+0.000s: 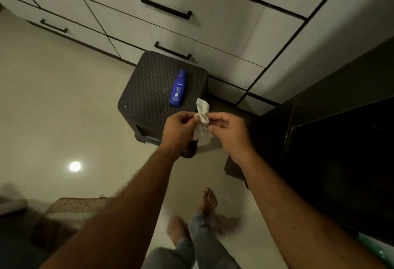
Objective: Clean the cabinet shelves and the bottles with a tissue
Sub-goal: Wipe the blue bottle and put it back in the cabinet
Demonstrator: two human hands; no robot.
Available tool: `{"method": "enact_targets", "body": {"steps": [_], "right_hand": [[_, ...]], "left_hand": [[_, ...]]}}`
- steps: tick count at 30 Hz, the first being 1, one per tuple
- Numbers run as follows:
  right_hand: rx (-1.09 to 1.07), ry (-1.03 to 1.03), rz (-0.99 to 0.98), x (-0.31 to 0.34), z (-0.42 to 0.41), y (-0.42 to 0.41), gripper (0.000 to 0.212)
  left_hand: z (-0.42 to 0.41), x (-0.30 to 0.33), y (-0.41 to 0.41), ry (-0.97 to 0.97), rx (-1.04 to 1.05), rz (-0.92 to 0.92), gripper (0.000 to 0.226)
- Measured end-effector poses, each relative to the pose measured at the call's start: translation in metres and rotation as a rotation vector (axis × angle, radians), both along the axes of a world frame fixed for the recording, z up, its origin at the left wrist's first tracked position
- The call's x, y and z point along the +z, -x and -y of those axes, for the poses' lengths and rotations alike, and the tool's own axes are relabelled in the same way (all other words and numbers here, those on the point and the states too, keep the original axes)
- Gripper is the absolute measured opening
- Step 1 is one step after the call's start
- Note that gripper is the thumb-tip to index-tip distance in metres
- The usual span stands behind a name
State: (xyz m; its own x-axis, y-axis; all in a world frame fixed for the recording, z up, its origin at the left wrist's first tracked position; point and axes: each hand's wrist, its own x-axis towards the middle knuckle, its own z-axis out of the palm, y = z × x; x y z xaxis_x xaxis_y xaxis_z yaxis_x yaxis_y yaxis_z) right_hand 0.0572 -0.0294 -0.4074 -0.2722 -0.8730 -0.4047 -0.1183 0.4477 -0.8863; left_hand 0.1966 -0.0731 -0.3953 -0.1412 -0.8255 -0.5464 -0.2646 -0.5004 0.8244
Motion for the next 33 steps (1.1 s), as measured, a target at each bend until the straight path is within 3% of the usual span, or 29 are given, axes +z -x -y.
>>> {"method": "enact_targets", "body": {"steps": [4, 8, 12, 19, 26, 31, 33], "right_hand": [[-0.053, -0.129, 0.107, -0.006, 0.031, -0.012, 0.036], [0.062, -0.264, 0.231, -0.006, 0.063, -0.035, 0.033], [0.044, -0.271, 0.304, -0.012, 0.096, -0.061, 0.027], [-0.057, -0.236, 0.063, -0.051, 0.159, -0.114, 0.017], [-0.026, -0.22, -0.265, -0.086, 0.214, -0.138, 0.019], [0.011, -0.294, -0.368, -0.118, 0.237, -0.147, 0.019], [0.032, -0.324, -0.389, -0.127, 0.241, -0.151, 0.02]], "left_hand": [[0.027, -0.005, -0.018, -0.003, 0.08, 0.023, 0.007], [0.051, -0.015, -0.043, -0.051, 0.099, 0.047, 0.01], [0.079, -0.032, -0.066, -0.047, 0.105, 0.095, 0.008], [0.138, -0.065, -0.103, -0.05, 0.108, 0.173, 0.002], [0.199, -0.104, -0.132, -0.064, -0.039, 0.294, 0.007], [0.231, -0.133, -0.135, -0.027, -0.194, 0.435, 0.003], [0.238, -0.142, -0.137, 0.001, -0.249, 0.492, 0.011]]}}
